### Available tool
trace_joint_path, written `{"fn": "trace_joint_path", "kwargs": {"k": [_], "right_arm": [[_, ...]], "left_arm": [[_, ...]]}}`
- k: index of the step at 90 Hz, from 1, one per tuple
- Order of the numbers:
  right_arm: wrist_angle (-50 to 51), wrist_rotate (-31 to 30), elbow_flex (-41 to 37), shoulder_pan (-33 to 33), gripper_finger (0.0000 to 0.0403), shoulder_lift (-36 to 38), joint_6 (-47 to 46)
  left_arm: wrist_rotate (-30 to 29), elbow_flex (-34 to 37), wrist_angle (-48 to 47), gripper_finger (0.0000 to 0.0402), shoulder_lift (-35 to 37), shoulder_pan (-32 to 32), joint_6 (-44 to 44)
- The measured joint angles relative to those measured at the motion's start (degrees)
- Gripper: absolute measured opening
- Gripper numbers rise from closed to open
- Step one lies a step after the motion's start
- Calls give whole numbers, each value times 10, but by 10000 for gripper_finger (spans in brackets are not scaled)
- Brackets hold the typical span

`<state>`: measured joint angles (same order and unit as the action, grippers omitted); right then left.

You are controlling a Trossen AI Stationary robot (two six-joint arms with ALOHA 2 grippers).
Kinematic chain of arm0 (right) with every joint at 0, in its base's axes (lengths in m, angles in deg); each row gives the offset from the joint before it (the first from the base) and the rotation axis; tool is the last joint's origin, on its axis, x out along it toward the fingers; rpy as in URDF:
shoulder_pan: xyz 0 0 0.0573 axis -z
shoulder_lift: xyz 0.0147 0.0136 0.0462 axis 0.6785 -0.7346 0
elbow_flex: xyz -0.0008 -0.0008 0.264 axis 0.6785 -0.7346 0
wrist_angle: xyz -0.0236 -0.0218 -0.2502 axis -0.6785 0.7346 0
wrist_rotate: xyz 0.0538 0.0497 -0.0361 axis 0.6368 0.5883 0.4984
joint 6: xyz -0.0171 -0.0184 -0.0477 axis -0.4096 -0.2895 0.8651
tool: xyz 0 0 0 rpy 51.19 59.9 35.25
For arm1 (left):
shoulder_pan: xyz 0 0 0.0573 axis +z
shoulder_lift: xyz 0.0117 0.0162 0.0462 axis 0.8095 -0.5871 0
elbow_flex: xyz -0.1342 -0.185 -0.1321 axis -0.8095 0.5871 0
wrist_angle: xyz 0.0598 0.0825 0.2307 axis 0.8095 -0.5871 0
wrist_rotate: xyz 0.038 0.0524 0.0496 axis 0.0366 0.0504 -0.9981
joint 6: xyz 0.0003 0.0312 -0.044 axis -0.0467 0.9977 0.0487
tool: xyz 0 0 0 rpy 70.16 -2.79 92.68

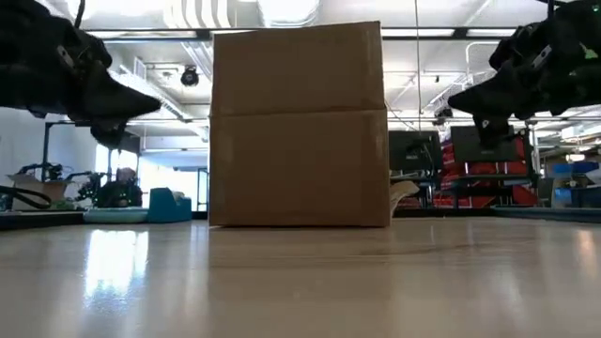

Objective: Wrap mug
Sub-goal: Return to Home Position

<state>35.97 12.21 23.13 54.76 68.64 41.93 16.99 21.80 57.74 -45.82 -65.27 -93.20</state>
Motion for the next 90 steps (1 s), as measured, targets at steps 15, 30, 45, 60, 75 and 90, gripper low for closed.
{"fn": "trace_joint_path", "kwargs": {"k": [15,30,45,60,75,90], "right_arm": [[102,-21,0,0,0,67,3],[161,-23,0,0,0,144,12],[164,-24,0,0,0,206,41],[165,-23,0,0,0,206,53],[164,-11,0,0,0,202,59],[164,-5,0,0,0,203,64]], "left_arm": [[0,0,-38,0,46,0,20],[0,0,-49,0,96,0,66],[1,0,-49,0,126,0,103],[20,1,-51,0,145,0,116],[73,1,-57,0,158,1,145],[102,1,-61,0,158,17,169]]}}
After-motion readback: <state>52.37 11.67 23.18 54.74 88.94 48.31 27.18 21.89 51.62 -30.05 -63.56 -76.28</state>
